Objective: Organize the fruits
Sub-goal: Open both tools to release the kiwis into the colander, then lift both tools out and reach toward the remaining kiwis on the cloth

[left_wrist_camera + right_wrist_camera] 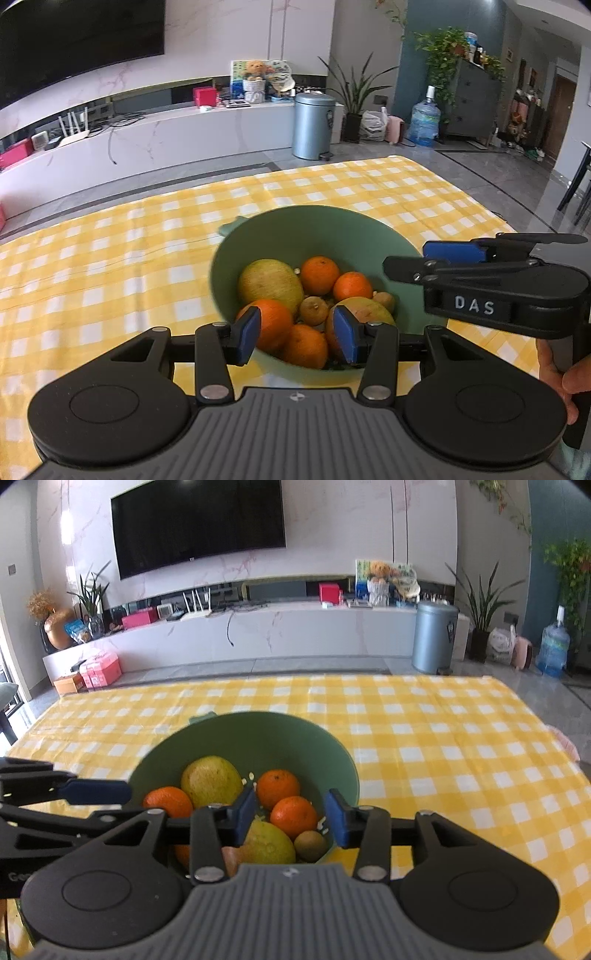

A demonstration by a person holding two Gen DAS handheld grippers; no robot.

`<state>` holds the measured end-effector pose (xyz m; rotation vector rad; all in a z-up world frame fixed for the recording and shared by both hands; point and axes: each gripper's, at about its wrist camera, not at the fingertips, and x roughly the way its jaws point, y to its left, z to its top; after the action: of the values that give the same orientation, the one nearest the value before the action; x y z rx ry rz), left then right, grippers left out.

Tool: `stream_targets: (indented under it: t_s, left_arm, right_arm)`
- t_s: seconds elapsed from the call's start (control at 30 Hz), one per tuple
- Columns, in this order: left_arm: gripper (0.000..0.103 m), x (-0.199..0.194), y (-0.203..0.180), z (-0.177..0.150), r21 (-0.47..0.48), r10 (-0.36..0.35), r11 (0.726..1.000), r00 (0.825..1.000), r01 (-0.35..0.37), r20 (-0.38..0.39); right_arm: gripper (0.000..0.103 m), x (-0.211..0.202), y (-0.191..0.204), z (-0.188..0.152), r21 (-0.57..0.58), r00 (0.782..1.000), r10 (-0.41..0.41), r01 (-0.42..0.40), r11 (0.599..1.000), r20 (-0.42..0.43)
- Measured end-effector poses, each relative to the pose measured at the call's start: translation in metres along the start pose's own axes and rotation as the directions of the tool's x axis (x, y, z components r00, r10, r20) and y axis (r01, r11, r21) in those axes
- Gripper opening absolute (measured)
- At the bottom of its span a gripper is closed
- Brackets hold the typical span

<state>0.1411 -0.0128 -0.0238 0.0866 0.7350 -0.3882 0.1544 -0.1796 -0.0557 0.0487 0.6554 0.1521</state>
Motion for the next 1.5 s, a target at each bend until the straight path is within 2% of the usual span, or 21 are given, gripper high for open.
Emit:
stream_targets:
  t_s: [0.2,0.3,0.37,0.5,0.63,0.8,0.97,1.1,1.2,1.33,1.4,1.47,1.5]
  left_arm:
    - [0.054,-0.019,0.007,0.005,-0.013,0.054,0.998,0.998,-0.055,-0.029]
    - [0.054,-0.026,0.009,0.002,0.013,0.112,0.994,0.992,-0.112,-0.055]
    - [0.054,-0.032,0.013,0.000,0.024,0.127,0.992,0.989,-0.125,-0.070]
    - [0.054,-0.047,0.026,-0.003,0.006,0.129,0.992,0.988,-0.129,-0.090]
    - [0.052,-0.065,0.038,-0.005,0.001,0.147,0.989,0.985,-0.147,-0.092]
    - [0.052,-0.080,0.057,-0.007,-0.045,0.111,0.992,0.981,-0.120,-0.156]
    - [0.049,-0.078,0.054,-0.021,-0.006,0.144,0.989,0.966,-0.149,-0.215]
    - [0.042,-0.069,0.057,-0.035,-0.023,0.145,0.988,0.958,-0.156,-0.247]
    - [0.041,-0.063,0.061,-0.043,-0.045,0.156,0.984,0.950,-0.174,-0.270]
    - [0.041,-0.057,0.076,-0.054,-0.139,0.122,0.977,0.962,-0.159,-0.245]
    - [0.038,-0.053,0.082,-0.059,-0.178,0.107,0.972,0.965,-0.151,-0.238]
    - [0.038,-0.049,0.084,-0.062,-0.170,0.112,0.973,0.966,-0.154,-0.231]
    - [0.038,-0.047,0.084,-0.063,-0.162,0.112,0.975,0.967,-0.151,-0.230]
  right_arm:
    - [0.046,-0.014,0.006,-0.005,0.009,0.999,0.023,-0.024,1.000,0.031]
    - [0.046,-0.022,0.012,-0.009,0.021,0.998,0.050,-0.051,0.998,0.034]
    - [0.046,-0.029,0.018,-0.013,0.017,0.996,0.074,-0.075,0.997,0.043]
    - [0.046,-0.038,0.032,-0.027,0.048,0.987,0.157,-0.158,0.986,0.028]
    - [0.046,-0.045,0.052,-0.039,0.029,0.980,0.199,-0.200,0.979,0.017]
    - [0.044,-0.054,0.073,-0.053,-0.008,0.966,0.258,-0.258,0.966,-0.012]
    - [0.041,-0.067,0.085,-0.063,-0.075,0.961,0.274,-0.275,0.958,-0.027]
    - [0.041,-0.072,0.087,-0.062,-0.105,0.960,0.278,-0.279,0.954,-0.029]
    - [0.041,-0.070,0.088,-0.066,-0.119,0.943,0.333,-0.330,0.936,0.005]
    - [0.041,-0.052,0.098,-0.066,-0.101,0.939,0.337,-0.342,0.934,-0.069]
    - [0.040,-0.042,0.104,-0.065,-0.110,0.935,0.345,-0.352,0.930,-0.079]
    - [0.037,-0.033,0.108,-0.066,-0.108,0.935,0.344,-0.352,0.930,-0.087]
    - [0.031,-0.028,0.110,-0.066,-0.108,0.933,0.347,-0.356,0.928,-0.095]
